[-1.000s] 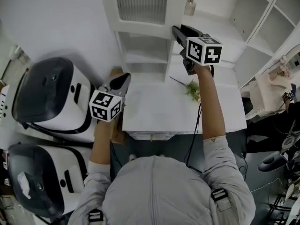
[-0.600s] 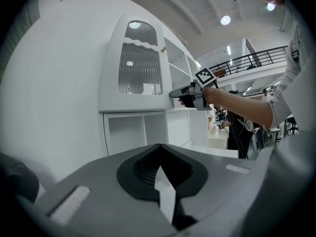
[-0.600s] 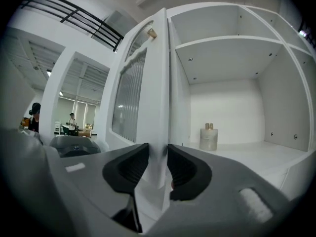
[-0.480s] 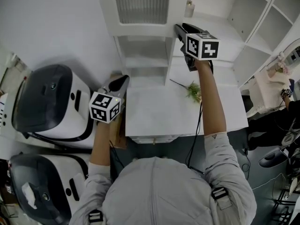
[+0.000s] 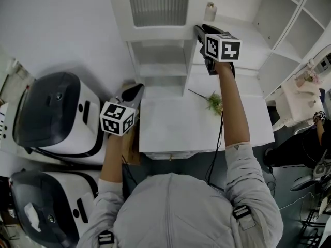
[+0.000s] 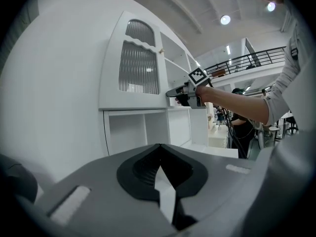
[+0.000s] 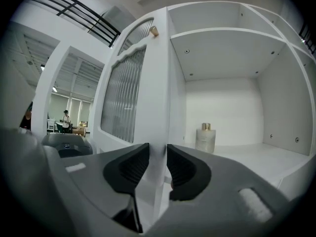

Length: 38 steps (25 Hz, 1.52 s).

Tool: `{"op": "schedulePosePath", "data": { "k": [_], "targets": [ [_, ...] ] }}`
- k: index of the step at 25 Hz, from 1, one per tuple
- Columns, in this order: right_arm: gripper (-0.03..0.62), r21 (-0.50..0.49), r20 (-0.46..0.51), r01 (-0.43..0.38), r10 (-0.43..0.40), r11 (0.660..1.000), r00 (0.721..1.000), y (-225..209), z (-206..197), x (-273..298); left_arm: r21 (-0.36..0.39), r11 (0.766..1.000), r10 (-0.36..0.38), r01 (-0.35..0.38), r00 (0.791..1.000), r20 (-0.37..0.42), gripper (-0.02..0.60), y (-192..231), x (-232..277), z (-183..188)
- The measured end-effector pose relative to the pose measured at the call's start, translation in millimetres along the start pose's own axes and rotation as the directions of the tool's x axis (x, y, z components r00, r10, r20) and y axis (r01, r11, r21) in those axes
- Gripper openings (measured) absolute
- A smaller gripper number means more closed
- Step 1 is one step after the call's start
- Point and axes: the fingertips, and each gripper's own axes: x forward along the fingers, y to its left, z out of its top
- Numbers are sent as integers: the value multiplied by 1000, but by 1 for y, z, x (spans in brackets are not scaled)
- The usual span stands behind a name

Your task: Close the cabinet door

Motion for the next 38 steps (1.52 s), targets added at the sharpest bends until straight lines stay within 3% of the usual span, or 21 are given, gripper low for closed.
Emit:
{"op": "schedulePosePath", "data": {
  "k": [17, 24, 27, 38],
  "targets": [
    [124, -69, -9, 40, -40, 997, 999, -1, -1, -9, 4, 1000, -25, 25, 1000, 1, 18, -3, -8, 1],
    [117, -44, 0, 65, -66, 997, 998, 8, -8, -64, 9, 997, -77, 77, 996, 36, 18, -16, -17, 12],
    [71, -36, 4, 97, -97, 995, 995, 16, -19, -94, 4, 995, -97, 97, 994, 41, 18, -24, -19, 12],
    [2, -35, 0, 158, -158, 987, 987, 48, -54, -188, 57, 991, -129, 124, 988, 82, 18, -52, -37, 33]
  ]
}}
